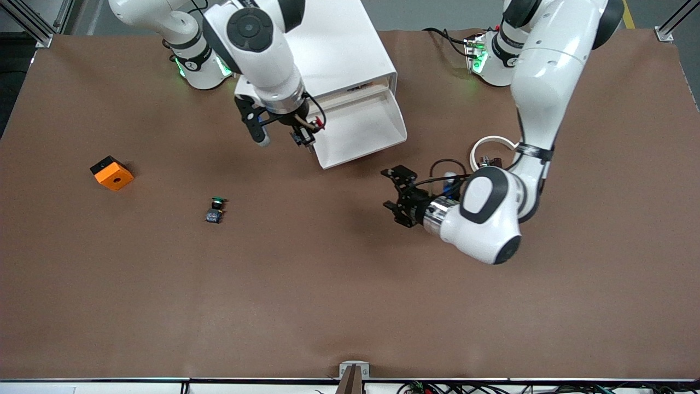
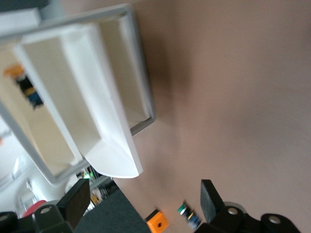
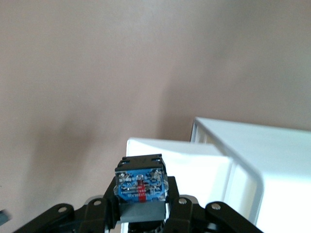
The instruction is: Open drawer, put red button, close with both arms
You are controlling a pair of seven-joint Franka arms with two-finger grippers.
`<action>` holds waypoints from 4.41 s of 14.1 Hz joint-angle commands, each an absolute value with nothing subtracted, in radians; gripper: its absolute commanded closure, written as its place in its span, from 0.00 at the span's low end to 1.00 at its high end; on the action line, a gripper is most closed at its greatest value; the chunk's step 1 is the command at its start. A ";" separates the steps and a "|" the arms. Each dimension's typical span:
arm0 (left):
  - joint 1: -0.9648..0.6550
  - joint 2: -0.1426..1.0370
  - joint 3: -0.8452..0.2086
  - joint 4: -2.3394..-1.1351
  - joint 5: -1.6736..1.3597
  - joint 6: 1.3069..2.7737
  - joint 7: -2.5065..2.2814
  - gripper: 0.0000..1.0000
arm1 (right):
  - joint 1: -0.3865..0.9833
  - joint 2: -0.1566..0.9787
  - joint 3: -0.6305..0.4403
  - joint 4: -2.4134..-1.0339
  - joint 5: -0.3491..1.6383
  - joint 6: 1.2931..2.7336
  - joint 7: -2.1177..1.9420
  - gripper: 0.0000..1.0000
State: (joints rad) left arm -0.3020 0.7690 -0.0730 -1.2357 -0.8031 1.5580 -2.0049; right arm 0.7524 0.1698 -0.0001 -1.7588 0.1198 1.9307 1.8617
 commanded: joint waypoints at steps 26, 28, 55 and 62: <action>-0.472 0.396 -0.035 -1.703 -0.281 2.063 -0.715 0.00 | 1.052 0.528 -0.017 -1.568 0.115 2.102 2.410 1.00; -0.477 0.394 -0.057 -1.750 -0.281 2.144 -0.716 0.00 | 1.051 0.528 -0.017 -1.568 0.112 2.100 2.405 0.36; -0.476 0.324 -0.256 -2.002 -0.308 2.201 -0.827 0.00 | 0.648 0.445 -0.026 -1.374 0.066 1.617 0.637 0.00; -0.494 0.337 -0.290 -1.996 -0.377 2.204 -0.845 0.00 | 0.415 0.399 -0.028 -1.374 0.013 1.551 0.278 0.00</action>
